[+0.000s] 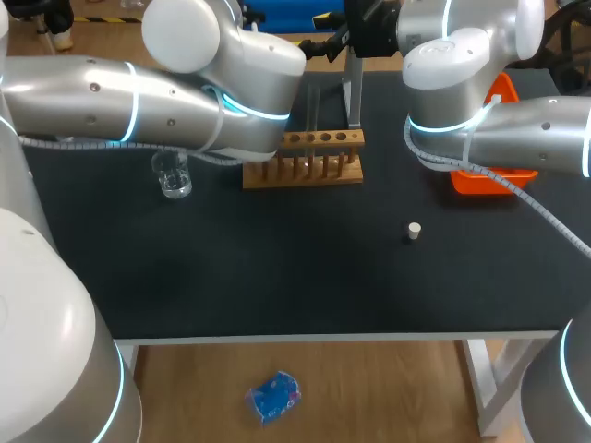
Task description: Invert the test tube, pick up the pipette, mount the tip to pipette, aspirate from beaker and dispense into the tube, eject the tip, return the pipette, and cap with the stopper.
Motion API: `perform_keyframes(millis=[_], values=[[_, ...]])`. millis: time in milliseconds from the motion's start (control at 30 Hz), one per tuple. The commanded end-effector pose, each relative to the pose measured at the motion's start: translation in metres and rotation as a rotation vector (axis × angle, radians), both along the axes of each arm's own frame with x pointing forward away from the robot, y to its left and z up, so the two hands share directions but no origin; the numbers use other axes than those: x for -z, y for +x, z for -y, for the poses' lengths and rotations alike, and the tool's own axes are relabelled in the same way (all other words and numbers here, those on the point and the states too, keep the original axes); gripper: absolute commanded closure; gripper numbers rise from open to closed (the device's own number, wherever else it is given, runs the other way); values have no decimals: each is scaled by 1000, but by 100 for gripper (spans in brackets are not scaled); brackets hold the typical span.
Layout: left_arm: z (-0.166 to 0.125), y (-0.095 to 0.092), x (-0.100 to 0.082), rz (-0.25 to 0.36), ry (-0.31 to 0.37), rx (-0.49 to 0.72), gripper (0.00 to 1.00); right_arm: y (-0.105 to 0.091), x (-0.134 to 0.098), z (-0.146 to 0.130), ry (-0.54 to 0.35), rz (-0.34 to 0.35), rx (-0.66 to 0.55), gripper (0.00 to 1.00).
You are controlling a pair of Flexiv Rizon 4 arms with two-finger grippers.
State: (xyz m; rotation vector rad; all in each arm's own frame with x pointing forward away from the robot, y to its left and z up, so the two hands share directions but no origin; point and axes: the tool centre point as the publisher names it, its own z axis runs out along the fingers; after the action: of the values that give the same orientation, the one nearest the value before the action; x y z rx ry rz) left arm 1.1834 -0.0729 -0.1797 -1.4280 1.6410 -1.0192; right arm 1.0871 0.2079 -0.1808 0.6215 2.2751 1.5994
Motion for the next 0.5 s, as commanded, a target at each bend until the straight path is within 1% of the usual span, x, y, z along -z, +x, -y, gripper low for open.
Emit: perform_keyframes(millis=[33, 500], values=[[1, 8, -1, -3, 4, 0, 100, 1, -1, 0, -2, -2, -2, 0], [-2, 16, 6, -15, 16, -18, 100, 1, -1, 0, -2, -2, -2, 0]])
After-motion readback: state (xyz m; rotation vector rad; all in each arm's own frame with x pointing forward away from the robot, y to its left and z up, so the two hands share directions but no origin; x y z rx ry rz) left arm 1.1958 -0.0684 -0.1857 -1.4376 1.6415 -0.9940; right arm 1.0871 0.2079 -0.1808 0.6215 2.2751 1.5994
